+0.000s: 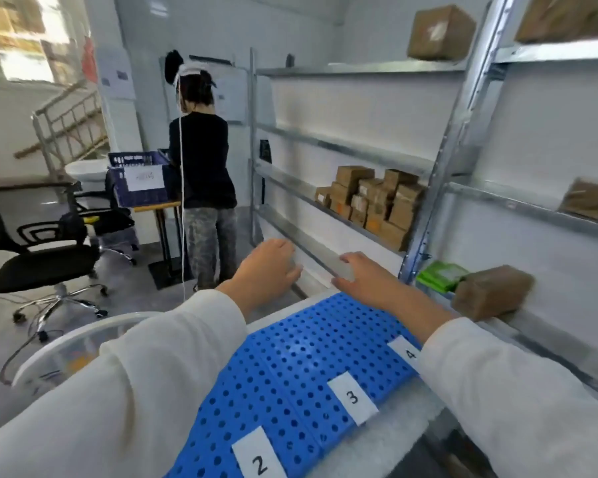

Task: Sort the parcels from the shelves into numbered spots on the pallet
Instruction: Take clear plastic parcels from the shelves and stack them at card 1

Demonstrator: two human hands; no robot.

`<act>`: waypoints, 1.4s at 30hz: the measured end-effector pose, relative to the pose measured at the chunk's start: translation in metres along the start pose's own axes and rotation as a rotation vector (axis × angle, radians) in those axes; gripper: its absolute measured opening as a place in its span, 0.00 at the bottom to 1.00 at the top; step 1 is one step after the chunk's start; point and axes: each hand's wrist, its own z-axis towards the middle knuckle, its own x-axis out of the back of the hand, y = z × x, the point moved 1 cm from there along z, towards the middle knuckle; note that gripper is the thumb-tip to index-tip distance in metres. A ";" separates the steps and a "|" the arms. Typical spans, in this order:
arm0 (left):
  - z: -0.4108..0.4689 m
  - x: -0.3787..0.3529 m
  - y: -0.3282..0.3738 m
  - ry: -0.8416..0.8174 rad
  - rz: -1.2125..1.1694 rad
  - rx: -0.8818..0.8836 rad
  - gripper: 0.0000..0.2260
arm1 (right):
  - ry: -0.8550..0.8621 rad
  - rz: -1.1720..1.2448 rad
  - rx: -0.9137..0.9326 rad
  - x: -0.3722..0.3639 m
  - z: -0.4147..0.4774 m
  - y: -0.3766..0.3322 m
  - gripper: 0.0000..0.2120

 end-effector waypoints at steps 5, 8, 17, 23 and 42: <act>0.037 -0.011 0.122 0.006 -0.039 -0.221 0.22 | 0.092 -0.041 -0.139 0.062 -0.065 0.092 0.31; 0.054 -0.020 0.194 0.048 -0.058 -0.357 0.20 | 0.181 -0.078 -0.246 0.094 -0.113 0.141 0.30; 0.065 -0.054 0.392 -0.002 -0.201 -0.606 0.21 | 0.353 -0.188 -0.497 0.168 -0.263 0.248 0.27; 0.057 -0.067 0.490 -0.032 -0.247 -0.757 0.22 | 0.406 -0.198 -0.672 0.198 -0.338 0.298 0.28; 0.091 -0.143 0.717 -0.147 -0.415 -1.142 0.20 | 0.565 -0.123 -1.063 0.258 -0.474 0.437 0.28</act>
